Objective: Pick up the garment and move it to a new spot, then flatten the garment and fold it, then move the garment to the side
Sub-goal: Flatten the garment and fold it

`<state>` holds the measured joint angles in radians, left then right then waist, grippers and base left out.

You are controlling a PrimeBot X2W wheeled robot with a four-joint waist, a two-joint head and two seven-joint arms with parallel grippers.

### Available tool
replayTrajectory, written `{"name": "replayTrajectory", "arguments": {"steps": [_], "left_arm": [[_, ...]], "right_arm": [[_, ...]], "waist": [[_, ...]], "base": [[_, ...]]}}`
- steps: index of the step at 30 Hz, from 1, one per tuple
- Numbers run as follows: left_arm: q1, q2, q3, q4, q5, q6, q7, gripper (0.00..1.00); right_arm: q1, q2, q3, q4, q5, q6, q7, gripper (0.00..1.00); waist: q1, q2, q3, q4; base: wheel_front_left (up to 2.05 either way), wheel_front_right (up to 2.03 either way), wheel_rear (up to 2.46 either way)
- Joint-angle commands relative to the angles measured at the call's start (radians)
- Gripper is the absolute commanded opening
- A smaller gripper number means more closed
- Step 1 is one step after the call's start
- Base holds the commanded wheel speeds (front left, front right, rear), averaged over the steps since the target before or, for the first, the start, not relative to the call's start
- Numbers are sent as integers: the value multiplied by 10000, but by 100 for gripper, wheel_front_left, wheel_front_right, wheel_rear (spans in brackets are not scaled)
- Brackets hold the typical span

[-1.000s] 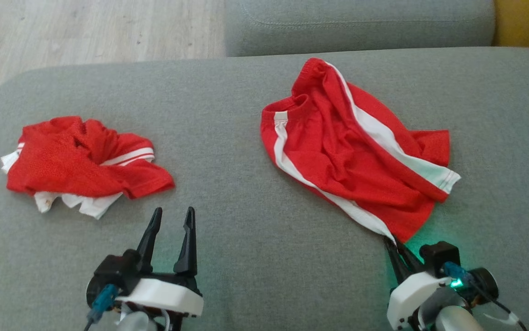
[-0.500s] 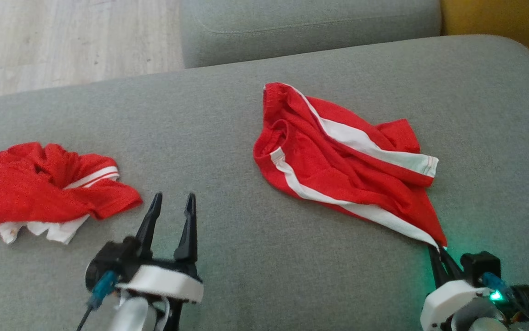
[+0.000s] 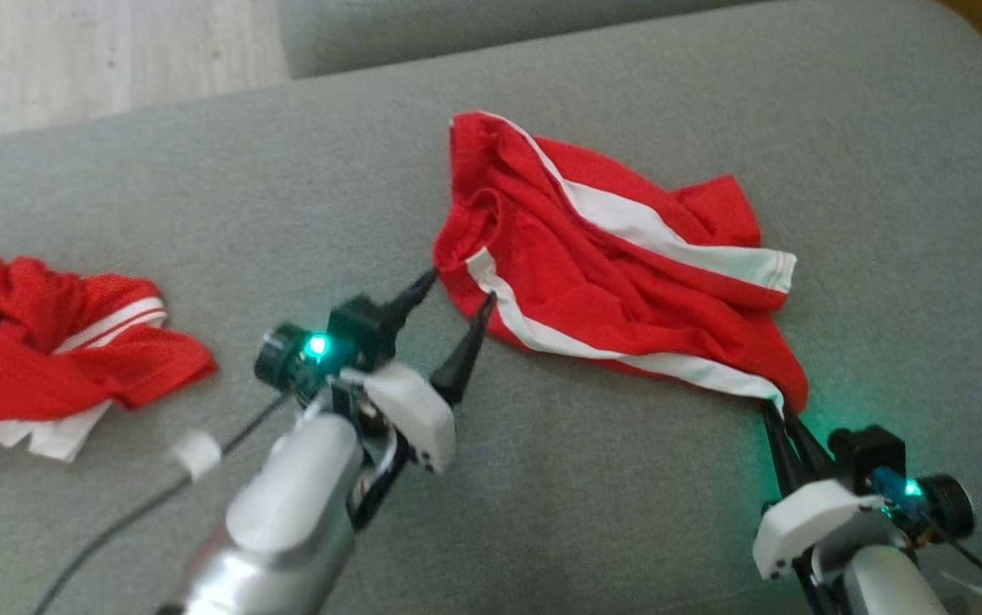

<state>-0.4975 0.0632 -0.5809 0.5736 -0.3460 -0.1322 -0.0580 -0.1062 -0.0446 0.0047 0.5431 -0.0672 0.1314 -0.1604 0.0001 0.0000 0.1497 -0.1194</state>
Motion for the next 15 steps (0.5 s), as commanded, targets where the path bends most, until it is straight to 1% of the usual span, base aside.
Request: {"name": "replayTrajectory", "arguments": {"steps": [1, 6, 10, 15], "left_arm": [[-780, 324, 81, 28, -146, 19, 276, 100], [-2046, 615, -530, 1016, -257, 17, 998, 100], [-2539, 676, -745, 1438, -371, 17, 1040, 100], [-3063, 680, -1308, 1850, -701, 17, 972, 100]], "right_arm": [[-408, -56, 370, -294, 126, -7, -171, 0], [-763, -56, 610, -258, 339, -7, -280, 0], [-913, -56, 722, -202, 450, -7, -360, 0], [-1070, -56, 913, -91, 653, -7, -469, 0]], "waist": [[-1, 0, 324, -285], [-1, 0, 755, -579], [-1, 0, 904, -693], [-1, 0, 1070, -812]], "base": [[0, 0, 0], [0, 0, 0], [0, 0, 0], [0, 0, 0]]}}
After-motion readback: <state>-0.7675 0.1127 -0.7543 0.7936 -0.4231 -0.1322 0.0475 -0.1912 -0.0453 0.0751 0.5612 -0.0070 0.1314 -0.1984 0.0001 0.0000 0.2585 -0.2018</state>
